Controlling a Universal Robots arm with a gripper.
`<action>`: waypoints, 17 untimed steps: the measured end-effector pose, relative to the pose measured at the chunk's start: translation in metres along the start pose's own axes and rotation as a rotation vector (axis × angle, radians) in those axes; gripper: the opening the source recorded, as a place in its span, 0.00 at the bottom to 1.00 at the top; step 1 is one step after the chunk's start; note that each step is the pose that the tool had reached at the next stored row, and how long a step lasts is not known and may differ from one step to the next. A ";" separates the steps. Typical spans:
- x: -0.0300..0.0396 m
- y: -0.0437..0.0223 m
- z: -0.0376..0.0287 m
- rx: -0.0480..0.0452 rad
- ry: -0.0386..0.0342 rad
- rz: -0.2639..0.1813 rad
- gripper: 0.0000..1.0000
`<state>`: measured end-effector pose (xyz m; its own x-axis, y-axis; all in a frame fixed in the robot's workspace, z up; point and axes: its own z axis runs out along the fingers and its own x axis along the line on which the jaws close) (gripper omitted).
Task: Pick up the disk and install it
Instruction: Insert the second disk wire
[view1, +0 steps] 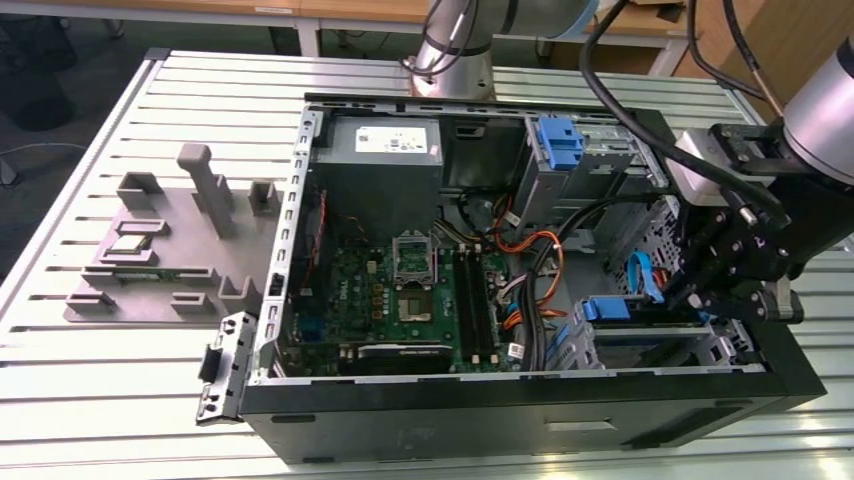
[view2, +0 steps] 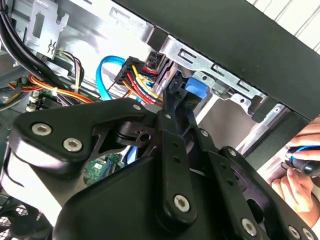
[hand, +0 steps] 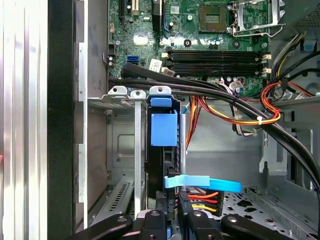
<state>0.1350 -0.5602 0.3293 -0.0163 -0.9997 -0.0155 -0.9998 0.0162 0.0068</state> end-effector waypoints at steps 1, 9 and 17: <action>0.0000 0.0000 -0.0012 0.0000 -0.0003 0.000 0.24; -0.0004 0.0002 -0.0282 0.0000 -0.0013 0.000 0.24; -0.0006 0.0002 -0.0362 0.0000 -0.0012 0.000 0.24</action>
<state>0.1350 -0.5602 0.3655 -0.0163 -0.9997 -0.0167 -0.9998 0.0162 0.0068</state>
